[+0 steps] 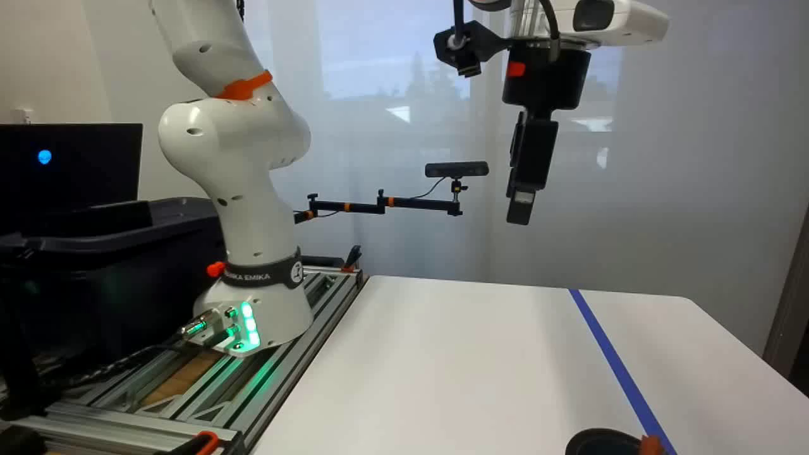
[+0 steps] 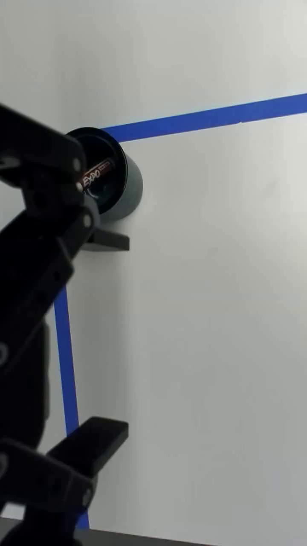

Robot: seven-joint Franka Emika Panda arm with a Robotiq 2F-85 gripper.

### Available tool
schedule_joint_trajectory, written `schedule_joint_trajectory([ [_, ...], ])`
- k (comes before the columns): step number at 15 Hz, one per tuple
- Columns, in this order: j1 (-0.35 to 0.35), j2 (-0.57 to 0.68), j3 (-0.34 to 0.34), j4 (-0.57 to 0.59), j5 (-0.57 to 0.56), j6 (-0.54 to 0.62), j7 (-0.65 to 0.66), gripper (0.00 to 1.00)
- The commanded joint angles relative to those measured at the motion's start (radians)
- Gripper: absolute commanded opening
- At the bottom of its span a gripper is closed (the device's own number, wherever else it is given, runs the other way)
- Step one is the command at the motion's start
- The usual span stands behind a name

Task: Take the marker out of the cup

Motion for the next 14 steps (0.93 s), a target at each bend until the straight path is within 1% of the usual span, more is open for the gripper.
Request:
schedule_joint_trajectory([
  [1,-0.015,0.002,0.014,0.001,0.005,-0.001,-0.004,1.0],
  [6,-0.015,0.002,0.014,0.002,0.005,-0.002,-0.004,1.0],
  [7,-0.023,0.007,0.025,-0.008,-0.056,0.021,-0.004,1.0],
  [8,-0.03,0.017,0.031,-0.022,-0.128,0.054,-0.033,1.0],
  [9,-0.029,0.017,0.01,-0.04,-0.144,0.094,-0.108,1.0],
  [11,-0.041,0.039,-0.015,-0.064,-0.206,0.172,-0.205,1.0],
  [14,-0.072,0.089,-0.063,-0.103,-0.277,0.358,-0.354,1.0],
])
